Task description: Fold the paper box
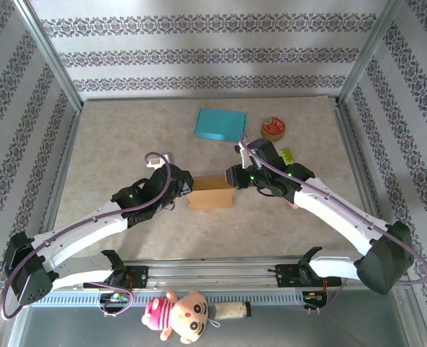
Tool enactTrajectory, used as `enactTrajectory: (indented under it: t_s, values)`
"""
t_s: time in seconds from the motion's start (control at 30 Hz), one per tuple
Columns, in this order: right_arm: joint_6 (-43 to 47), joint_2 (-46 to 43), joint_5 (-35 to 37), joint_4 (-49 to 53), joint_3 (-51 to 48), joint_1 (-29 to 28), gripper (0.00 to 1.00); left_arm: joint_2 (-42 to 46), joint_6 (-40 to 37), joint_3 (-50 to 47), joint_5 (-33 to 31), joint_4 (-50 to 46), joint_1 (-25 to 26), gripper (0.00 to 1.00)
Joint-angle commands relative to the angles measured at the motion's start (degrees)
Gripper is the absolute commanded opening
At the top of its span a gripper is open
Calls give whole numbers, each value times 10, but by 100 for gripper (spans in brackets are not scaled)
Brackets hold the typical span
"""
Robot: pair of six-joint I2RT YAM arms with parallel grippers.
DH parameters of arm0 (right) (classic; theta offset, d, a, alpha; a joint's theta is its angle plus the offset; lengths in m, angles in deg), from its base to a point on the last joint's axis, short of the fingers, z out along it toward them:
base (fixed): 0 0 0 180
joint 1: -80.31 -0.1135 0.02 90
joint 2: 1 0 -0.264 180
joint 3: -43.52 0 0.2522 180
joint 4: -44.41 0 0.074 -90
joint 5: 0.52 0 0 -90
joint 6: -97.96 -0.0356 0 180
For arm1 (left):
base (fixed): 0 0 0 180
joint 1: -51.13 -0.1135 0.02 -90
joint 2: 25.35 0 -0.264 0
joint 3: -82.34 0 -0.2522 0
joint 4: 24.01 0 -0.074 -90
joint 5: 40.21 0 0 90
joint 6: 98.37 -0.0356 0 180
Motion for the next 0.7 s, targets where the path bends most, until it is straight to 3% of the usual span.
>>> enactTrajectory:
  t_s: [0.0,0.27,0.67]
  values:
    - [-20,-4,16,7,-14,-14,28,-4,1,-23,14,-30,-10,18]
    - [-38,-24,27,6,-27,-29,32,17,7,-70,35,20,-10,21]
    - [-79,-72,42,1,14,0,53,47,-71,-15,-8,-4,-10,52]
